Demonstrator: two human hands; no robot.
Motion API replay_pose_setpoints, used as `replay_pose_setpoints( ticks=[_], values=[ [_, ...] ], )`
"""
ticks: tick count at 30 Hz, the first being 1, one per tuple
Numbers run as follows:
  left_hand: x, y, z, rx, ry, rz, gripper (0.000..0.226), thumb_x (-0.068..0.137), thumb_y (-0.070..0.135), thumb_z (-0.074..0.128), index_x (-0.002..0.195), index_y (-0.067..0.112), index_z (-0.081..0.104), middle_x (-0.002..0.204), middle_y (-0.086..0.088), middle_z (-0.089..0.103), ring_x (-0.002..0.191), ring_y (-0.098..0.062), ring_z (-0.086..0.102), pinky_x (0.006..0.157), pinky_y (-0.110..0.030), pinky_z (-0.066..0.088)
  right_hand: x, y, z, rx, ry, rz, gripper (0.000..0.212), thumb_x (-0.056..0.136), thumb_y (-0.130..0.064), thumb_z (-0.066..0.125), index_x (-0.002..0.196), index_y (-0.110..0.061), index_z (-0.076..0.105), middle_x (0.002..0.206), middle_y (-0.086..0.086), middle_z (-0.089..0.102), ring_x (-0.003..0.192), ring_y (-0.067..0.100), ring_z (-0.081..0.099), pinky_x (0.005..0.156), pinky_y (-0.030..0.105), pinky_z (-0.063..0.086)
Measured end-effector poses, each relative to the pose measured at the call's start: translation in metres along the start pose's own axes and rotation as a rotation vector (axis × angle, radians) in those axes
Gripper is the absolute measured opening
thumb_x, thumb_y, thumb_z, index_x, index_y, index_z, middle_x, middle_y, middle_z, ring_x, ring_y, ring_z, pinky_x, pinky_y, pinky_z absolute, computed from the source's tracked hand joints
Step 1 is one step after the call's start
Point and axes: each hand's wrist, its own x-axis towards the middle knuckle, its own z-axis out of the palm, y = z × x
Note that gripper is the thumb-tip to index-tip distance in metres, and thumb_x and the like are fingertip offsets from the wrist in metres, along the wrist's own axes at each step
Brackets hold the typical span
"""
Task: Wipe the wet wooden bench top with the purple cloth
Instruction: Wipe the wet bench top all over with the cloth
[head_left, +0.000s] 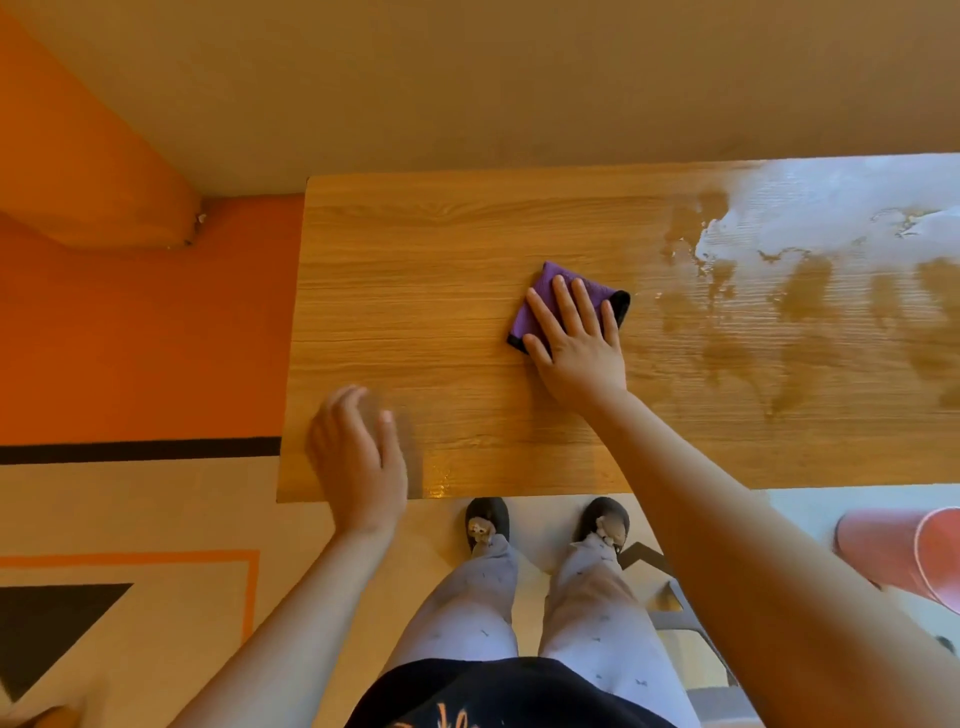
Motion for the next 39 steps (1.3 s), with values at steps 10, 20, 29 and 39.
replay_pose_setpoints(
  ticks=[10,20,29,39],
  values=[
    [-0.027,0.059,0.067,0.33,-0.279,0.461,0.036,0.092,0.033,0.044,0.122,0.017,0.056,0.13,-0.004,0.054,0.124,-0.027,0.045,0.11,-0.047,0.024,-0.137,0.038,0.036,0.042,0.062,0.079,0.056,0.096,-0.052,0.022,0.15,-0.038,0.011,0.159,-0.003,0.003,0.147,0.016,-0.004,0.118,0.043,-0.001],
    [-0.029,0.063,0.069,0.296,-0.259,0.457,0.039,0.093,0.032,0.037,0.123,0.016,0.055,0.131,-0.004,0.053,0.124,-0.027,0.043,0.109,-0.047,0.023,-0.101,0.111,0.01,0.037,0.084,0.218,0.056,0.094,-0.057,0.015,0.147,-0.043,0.003,0.16,-0.006,-0.002,0.145,0.011,-0.011,0.118,0.038,-0.008],
    [-0.031,0.061,0.07,0.295,-0.223,0.472,0.037,0.092,0.031,0.038,0.122,0.015,0.055,0.131,-0.005,0.053,0.123,-0.028,0.043,0.107,-0.048,0.026,-0.067,0.098,-0.001,0.063,0.031,0.249,0.056,0.099,-0.05,0.018,0.15,-0.036,-0.002,0.16,0.001,-0.009,0.145,0.018,-0.016,0.115,0.043,-0.013],
    [-0.029,0.063,0.072,0.31,-0.22,0.471,0.037,0.091,0.03,0.041,0.122,0.014,0.056,0.131,-0.006,0.054,0.123,-0.028,0.044,0.107,-0.048,0.026,-0.101,0.044,0.031,0.019,0.097,0.009,0.055,0.096,-0.049,0.026,0.148,-0.034,0.021,0.158,0.003,0.018,0.146,0.023,0.011,0.116,0.047,0.005]
  ],
)
